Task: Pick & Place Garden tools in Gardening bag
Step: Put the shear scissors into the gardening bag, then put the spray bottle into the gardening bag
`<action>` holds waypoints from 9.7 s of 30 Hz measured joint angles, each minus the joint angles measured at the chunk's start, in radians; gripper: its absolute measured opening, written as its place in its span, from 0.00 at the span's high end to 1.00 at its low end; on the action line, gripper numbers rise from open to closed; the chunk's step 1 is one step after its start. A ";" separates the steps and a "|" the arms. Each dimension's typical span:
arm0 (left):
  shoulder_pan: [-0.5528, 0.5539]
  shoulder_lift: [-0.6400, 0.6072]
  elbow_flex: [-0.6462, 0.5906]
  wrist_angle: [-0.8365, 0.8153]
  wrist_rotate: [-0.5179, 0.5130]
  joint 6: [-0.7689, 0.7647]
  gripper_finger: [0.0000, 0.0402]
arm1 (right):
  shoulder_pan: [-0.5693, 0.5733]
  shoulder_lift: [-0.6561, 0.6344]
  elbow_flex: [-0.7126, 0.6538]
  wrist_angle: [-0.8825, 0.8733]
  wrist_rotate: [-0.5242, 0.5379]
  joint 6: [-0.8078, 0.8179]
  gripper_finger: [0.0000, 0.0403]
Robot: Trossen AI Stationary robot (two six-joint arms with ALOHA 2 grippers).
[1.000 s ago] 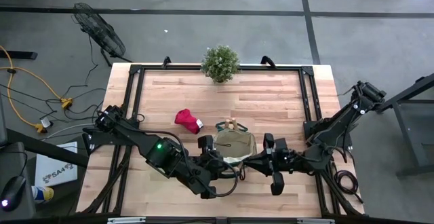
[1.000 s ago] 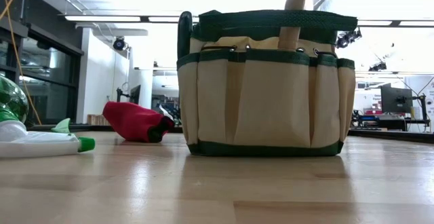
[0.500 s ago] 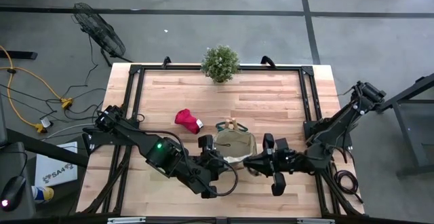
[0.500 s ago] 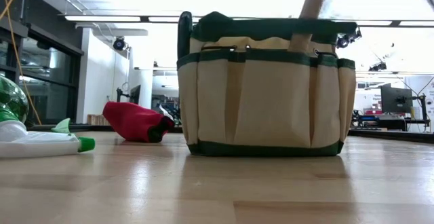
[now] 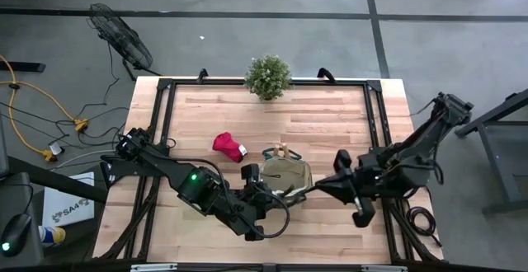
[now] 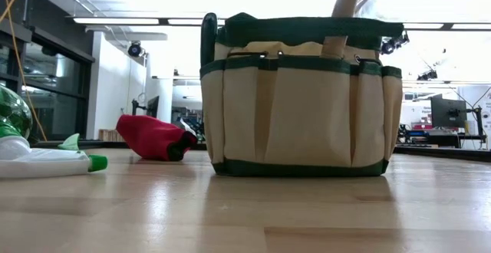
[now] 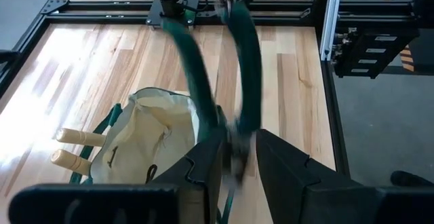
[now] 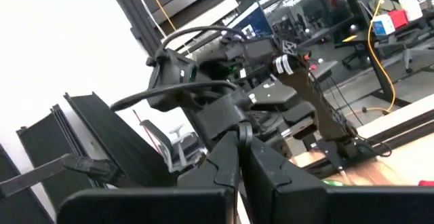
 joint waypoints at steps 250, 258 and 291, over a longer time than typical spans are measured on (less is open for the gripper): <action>0.241 -0.880 -1.177 0.350 0.521 0.105 0.88 | -0.492 -0.158 0.001 -1.158 -0.421 0.555 0.51; 0.241 -0.819 -1.178 0.198 0.647 0.219 0.67 | -0.492 -0.158 0.001 -1.160 -0.420 0.554 0.51; 0.008 -0.361 -1.178 0.169 0.496 0.350 0.45 | -0.491 -0.158 0.001 -1.181 -0.418 0.553 0.51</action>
